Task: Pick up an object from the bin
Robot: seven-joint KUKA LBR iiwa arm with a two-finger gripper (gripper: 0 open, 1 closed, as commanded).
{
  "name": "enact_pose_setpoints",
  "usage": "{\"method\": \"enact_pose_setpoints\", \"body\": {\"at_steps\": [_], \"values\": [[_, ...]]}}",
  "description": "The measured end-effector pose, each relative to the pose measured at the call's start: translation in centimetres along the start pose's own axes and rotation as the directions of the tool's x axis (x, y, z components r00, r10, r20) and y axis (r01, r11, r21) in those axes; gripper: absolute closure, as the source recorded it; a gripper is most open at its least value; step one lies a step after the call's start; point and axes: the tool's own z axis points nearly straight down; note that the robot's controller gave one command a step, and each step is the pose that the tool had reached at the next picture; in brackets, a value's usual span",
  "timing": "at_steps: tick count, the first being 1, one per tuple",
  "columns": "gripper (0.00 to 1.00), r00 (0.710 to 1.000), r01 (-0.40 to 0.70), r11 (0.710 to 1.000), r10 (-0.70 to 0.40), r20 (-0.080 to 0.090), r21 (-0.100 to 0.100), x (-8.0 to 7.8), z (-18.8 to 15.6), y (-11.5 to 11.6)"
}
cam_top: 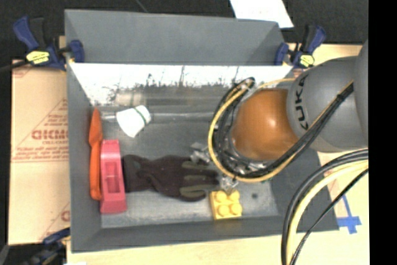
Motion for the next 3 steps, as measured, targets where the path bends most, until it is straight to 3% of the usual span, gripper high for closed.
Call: {"method": "enact_pose_setpoints", "body": {"at_steps": [1, 2, 3], "values": [[0.0, 1.0, 0.008, 1.0, -0.008, 0.012, 0.006, -4.4, -8.8, -0.1], [0.0, 1.0, -0.013, 1.0, 0.013, -0.006, -0.002, -3.3, -13.1, -0.6], [0.0, 0.989, 0.15, 0.989, -0.15, 0.006, 0.005, -7.0, -4.4, -0.4]]}}
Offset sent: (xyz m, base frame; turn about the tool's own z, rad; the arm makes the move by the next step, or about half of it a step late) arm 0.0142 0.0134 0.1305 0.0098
